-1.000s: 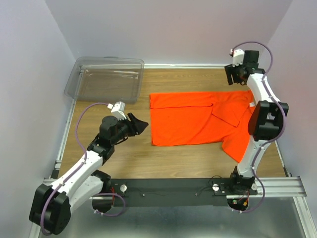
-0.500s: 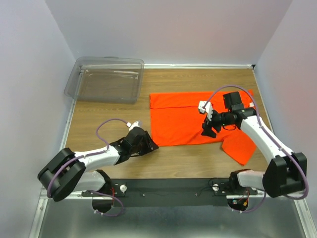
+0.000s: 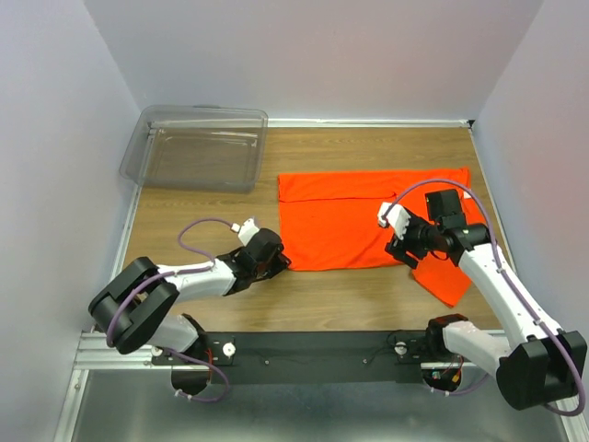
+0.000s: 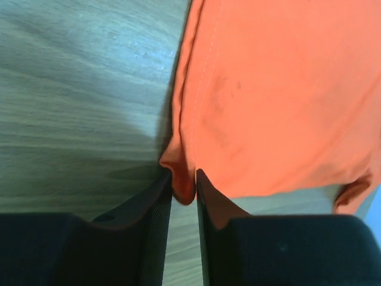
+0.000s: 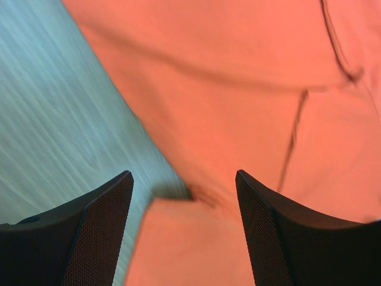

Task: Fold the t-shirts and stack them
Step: Fold the tshirt

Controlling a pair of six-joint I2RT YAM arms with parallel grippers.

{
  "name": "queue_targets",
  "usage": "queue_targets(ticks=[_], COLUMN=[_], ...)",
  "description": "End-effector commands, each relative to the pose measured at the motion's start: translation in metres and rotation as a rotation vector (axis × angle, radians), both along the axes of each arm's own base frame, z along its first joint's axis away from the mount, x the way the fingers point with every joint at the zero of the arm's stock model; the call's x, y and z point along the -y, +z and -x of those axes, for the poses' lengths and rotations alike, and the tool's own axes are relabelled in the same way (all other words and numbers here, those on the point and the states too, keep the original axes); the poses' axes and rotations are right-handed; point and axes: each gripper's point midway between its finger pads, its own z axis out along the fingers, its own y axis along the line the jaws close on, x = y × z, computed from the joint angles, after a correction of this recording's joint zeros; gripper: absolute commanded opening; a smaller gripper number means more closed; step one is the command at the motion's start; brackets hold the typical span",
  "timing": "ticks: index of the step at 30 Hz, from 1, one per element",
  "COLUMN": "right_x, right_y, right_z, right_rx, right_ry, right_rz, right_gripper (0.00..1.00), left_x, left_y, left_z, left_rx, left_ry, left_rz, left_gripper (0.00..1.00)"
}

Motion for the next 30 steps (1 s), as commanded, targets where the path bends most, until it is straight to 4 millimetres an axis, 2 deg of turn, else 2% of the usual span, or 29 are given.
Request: queue_targets(ticks=[1,3,4,6,9,11,15,20,24,27,28,30], right_x=[0.048,0.062,0.069,0.08,0.087,0.094,0.117,0.126,0.124,0.098,0.082,0.067], right_y=[-0.013,-0.021,-0.023,-0.024,-0.025,-0.033,-0.041,-0.04,-0.034,-0.035,-0.034,-0.038], right_z=[0.006,0.011,0.014,0.024,0.037,0.052,0.067,0.075,0.073,0.08,0.085,0.099], right_rx=[-0.019,-0.064,-0.074,-0.111,-0.163,-0.219,-0.255,-0.303,-0.294,-0.35,-0.383,-0.46], right_ry=[-0.114,-0.143,-0.158,-0.164,-0.146,-0.133,-0.127,-0.133,-0.117,-0.044,0.017,0.152], right_rz=[0.222,0.273,0.299,0.332,0.365,0.407,0.536,0.593,0.582,0.449,0.368,0.3], right_gripper=[0.77,0.76,0.76,0.75,0.75,0.73,0.71,0.68,0.67,0.63,0.62,0.6], left_x=[-0.019,-0.014,-0.014,-0.017,-0.027,-0.038,-0.059,-0.075,-0.089,-0.092,-0.092,-0.089], left_y=[-0.022,-0.02,-0.017,-0.007,0.009,0.02,0.026,0.024,0.023,0.029,0.03,0.032], left_z=[-0.002,-0.006,-0.008,-0.012,-0.019,-0.025,-0.035,-0.041,-0.051,-0.063,-0.065,-0.073], left_rx=[-0.014,0.002,0.013,0.052,0.113,0.146,0.173,0.189,0.188,0.201,0.205,0.209], left_ry=[0.038,0.01,0.008,0.021,0.044,0.066,0.078,0.059,0.07,0.072,0.054,0.036], left_rz=[-0.132,-0.137,-0.137,-0.141,-0.136,-0.128,-0.136,-0.159,-0.184,-0.192,-0.2,-0.217], left_gripper=[0.14,0.01,0.0,0.0,0.0,0.0,0.0,0.0,0.0,0.0,0.0,0.0])
